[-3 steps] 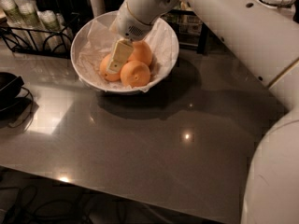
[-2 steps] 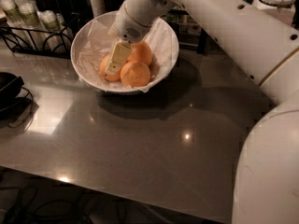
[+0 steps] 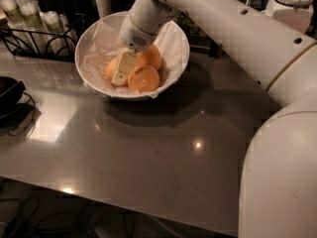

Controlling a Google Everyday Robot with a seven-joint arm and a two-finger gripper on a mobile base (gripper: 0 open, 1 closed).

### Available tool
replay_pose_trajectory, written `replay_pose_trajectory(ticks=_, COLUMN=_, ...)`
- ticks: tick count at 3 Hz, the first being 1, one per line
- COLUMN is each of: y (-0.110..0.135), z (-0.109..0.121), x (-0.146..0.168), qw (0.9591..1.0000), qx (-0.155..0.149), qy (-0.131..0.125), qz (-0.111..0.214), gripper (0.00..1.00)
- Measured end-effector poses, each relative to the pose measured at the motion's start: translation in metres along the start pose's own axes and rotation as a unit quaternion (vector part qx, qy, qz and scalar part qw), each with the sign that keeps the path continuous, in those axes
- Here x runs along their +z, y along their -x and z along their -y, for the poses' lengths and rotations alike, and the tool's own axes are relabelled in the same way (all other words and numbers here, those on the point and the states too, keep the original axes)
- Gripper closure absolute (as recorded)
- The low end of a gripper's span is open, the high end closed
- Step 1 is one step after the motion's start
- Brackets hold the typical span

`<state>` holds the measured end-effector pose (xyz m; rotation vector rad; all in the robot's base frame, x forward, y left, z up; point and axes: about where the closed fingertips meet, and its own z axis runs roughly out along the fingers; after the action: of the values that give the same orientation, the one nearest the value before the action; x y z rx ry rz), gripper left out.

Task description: Pick orange from white bowl

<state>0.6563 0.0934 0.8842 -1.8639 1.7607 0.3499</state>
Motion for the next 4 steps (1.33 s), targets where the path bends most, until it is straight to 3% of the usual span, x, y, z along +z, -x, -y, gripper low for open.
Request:
replay_pose_trajectory(ticks=2, y=-0.008, z=-0.008, x=0.022, qw=0.9996, qx=0.009, qy=0.018, qz=-0.020, gripper=0.22)
replay_pose_trajectory(ticks=4, y=-0.007, z=-0.007, x=0.027, qw=0.9993, qx=0.011, qy=0.024, qz=-0.025, gripper=0.28)
